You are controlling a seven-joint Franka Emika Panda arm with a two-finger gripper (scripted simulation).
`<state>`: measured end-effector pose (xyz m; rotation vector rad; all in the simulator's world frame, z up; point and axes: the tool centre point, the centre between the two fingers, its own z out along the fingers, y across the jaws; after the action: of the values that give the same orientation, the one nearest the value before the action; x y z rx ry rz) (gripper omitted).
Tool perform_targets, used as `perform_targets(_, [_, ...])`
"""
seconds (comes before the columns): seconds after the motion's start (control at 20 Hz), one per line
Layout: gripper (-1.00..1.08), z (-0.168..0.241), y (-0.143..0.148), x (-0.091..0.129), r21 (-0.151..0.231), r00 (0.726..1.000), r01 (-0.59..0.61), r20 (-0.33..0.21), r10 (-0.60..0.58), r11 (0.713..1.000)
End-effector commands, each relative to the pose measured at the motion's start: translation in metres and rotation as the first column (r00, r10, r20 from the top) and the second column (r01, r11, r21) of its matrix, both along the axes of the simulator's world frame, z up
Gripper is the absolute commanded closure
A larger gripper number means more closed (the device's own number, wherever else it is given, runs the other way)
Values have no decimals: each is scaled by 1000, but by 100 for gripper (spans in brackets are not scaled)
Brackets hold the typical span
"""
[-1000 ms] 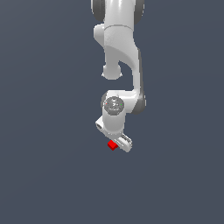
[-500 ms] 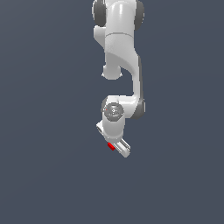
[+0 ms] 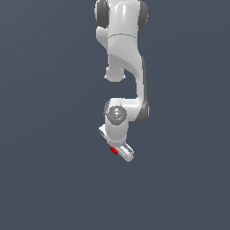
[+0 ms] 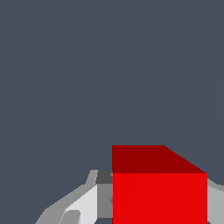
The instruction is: Pick up the red cube and move it to a goal position.
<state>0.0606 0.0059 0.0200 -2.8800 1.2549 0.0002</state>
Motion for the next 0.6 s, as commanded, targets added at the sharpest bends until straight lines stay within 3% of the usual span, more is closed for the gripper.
perform_targets(0.0, [108, 0, 0, 0, 0, 1000, 0, 0, 0, 1000])
perform_targets(0.55, [108, 9, -3, -12, 0, 1000, 0, 0, 0, 1000])
